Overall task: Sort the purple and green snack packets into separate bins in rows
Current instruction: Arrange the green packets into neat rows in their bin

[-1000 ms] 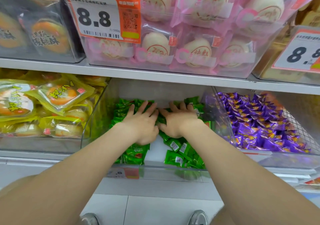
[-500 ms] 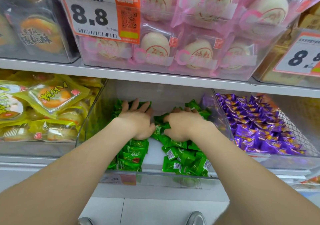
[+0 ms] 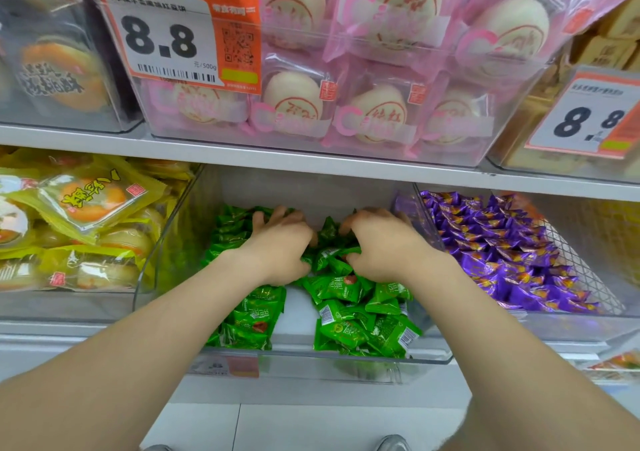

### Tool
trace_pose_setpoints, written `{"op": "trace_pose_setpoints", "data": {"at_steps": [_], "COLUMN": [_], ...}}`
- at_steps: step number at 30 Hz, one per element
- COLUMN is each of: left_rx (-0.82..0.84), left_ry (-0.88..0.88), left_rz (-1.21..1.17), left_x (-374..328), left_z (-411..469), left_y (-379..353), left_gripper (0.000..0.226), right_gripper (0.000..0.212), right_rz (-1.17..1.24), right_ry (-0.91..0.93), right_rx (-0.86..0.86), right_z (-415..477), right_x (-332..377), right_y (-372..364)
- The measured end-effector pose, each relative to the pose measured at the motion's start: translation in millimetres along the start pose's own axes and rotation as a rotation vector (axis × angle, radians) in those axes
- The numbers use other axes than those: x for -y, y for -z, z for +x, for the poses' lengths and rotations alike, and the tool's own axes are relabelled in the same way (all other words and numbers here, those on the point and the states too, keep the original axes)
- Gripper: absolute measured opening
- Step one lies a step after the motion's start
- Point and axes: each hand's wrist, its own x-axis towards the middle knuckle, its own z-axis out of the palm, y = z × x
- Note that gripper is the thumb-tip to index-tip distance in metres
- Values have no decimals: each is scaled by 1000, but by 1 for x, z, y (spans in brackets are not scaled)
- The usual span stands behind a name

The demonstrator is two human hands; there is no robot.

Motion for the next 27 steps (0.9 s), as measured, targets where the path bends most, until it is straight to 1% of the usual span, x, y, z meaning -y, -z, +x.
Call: {"op": "trace_pose_setpoints", "data": {"at_steps": [2, 4, 6, 8, 11, 13, 14, 15, 16, 17, 18, 20, 22, 24, 25, 26, 27], "left_rx": [-49, -64, -71, -78, -95, -108, -103, -84, -62, -55, -54, -61, -116, -223, -241, -220, -163], "left_ry": [3, 1, -36, -60, -41, -5, 34, 80, 119, 133, 123, 68, 33, 33, 46, 58, 75], "left_rz": [-65, -191, -330, -488, -716, -917, -1050, -1177, -1245, -1219, -1140, -1002, -822, -506, -355, -234, -143], "left_x": [-2, -5, -11, -15, -22, -26, -27, -28, -27, -25, -23, -18, -12, -4, 0, 5, 7], "left_z": [2, 5, 4, 2, -6, -13, -16, -21, -25, -28, -31, -36, -40, -40, -39, -38, -37], "left_y": [-2, -1, 6, 15, 26, 29, 29, 29, 29, 30, 31, 31, 33, 30, 27, 23, 20], "left_gripper": [51, 55, 52, 41, 28, 29, 28, 27, 27, 28, 28, 32, 39, 38, 39, 42, 46], "right_gripper": [41, 35, 32, 28, 20, 13, 12, 16, 23, 29, 30, 25, 19, 15, 16, 18, 18], "right_rz": [-27, -2, 57, 141, 327, 516, 611, 692, 747, 752, 717, 613, 559, 511, 489, 473, 469], "right_ry": [-3, -9, -35, -64, -100, -141, -149, -141, -113, -73, -32, 25, 12, -62, -92, -106, -105], "right_rx": [8, -49, -132, -207, -306, -373, -385, -377, -354, -328, -294, -201, -166, -223, -269, -300, -312], "right_z": [1, 1, 1, -2, -9, -16, -19, -23, -26, -29, -33, -38, -36, -27, -20, -13, -5], "right_x": [-3, -4, -5, -5, -10, -10, -9, -9, -8, -8, -7, -5, -3, -4, -3, -2, 0], "right_y": [-2, -4, -6, -7, -8, -7, -7, -7, -7, -7, -5, -2, -3, -7, -9, -9, -6]}}
